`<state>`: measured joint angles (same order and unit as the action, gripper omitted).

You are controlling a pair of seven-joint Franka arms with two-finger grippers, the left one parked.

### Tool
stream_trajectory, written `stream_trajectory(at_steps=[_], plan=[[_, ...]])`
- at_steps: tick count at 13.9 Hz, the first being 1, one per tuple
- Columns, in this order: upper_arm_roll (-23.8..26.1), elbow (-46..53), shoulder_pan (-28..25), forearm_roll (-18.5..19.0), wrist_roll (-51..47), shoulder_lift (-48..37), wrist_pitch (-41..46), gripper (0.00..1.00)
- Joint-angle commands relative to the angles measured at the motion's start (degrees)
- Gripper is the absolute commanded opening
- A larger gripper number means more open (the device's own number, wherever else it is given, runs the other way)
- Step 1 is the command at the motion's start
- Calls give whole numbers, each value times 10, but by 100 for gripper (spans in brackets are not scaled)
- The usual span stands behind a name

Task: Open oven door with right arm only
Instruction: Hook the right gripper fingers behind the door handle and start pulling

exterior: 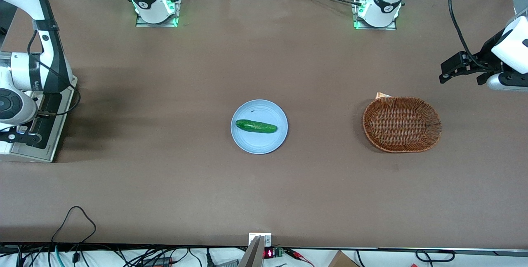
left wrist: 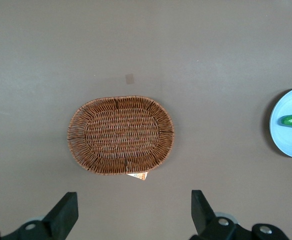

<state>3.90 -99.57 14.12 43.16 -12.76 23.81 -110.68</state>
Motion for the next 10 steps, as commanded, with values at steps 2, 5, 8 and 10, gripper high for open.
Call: stream_trajectory(at_steps=[2, 5, 8, 10], plan=[[1, -14, 7, 17, -29, 4, -27, 0], [1, -15, 7, 12, -61, 13, -46, 0], [2, -19, 7, 10, -65, 14, -57, 0], [2, -19, 6, 7, -66, 18, -65, 0]])
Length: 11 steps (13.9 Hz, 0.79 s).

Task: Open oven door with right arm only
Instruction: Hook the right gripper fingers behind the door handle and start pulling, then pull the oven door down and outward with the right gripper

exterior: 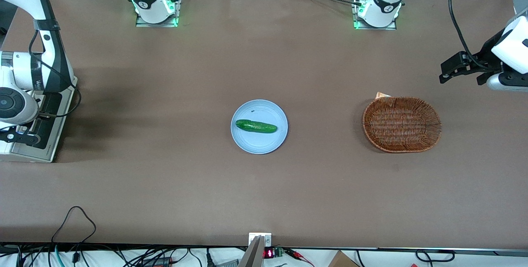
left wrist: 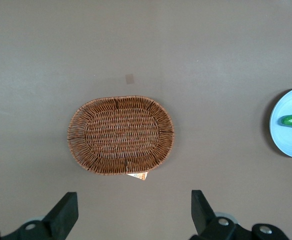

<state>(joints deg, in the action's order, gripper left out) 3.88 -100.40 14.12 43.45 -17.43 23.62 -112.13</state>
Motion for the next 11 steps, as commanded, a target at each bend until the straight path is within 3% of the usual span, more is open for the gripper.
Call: stream_trajectory(at_steps=[1, 11], plan=[[3, -10, 6, 3, -27, 20, -52, 0], [9, -27, 1, 1, -78, 27, -89, 0]])
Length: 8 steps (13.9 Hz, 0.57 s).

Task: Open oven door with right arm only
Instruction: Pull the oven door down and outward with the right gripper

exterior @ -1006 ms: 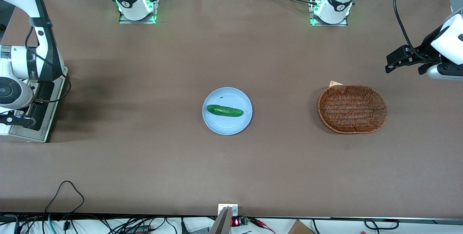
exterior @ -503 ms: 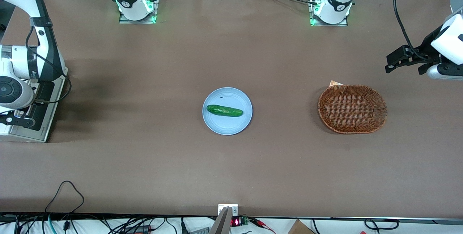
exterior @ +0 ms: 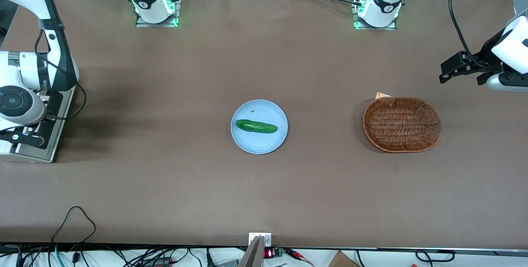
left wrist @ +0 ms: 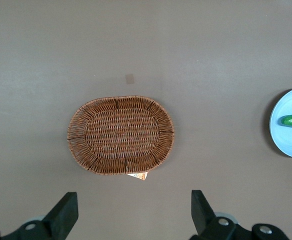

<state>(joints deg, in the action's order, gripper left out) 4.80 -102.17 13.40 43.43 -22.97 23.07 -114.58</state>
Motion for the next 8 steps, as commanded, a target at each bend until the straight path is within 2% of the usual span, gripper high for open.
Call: stream_trajectory(at_steps=[1, 3, 8], plan=[[0, -9, 8, -4, -23, 34, -65, 0], [3, -9, 8, -18, -24, 36, -71, 0], [4, -14, 4, -21, -25, 38, -75, 0]])
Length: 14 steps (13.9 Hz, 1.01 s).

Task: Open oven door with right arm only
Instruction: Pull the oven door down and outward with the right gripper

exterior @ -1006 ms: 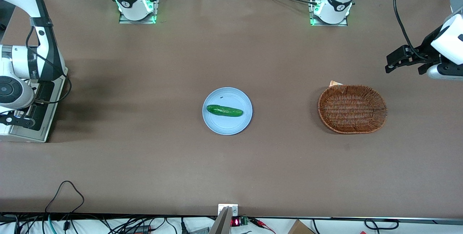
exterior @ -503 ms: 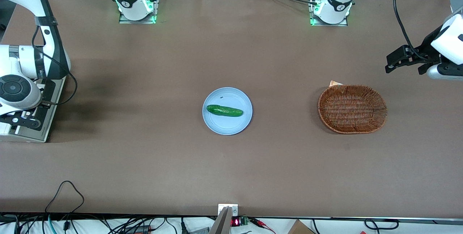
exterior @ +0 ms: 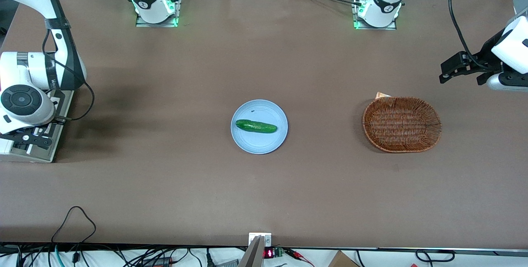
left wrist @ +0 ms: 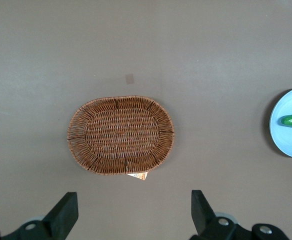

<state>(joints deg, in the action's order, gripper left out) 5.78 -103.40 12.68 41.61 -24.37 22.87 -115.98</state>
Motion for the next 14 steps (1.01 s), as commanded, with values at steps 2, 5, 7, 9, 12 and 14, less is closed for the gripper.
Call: stream_trajectory(at_steps=[2, 5, 7, 9, 12, 14], plan=[[-5, -5, 10, -21, -12, 41, -66, 0], [-5, -6, 7, -25, -12, 47, -67, 0], [-5, -8, 7, -25, -10, 51, -68, 0], [-5, -12, 7, -25, -11, 56, -70, 0], [0, -14, 7, -25, -12, 62, -71, 0], [1, -14, 7, -25, -12, 68, -71, 0]])
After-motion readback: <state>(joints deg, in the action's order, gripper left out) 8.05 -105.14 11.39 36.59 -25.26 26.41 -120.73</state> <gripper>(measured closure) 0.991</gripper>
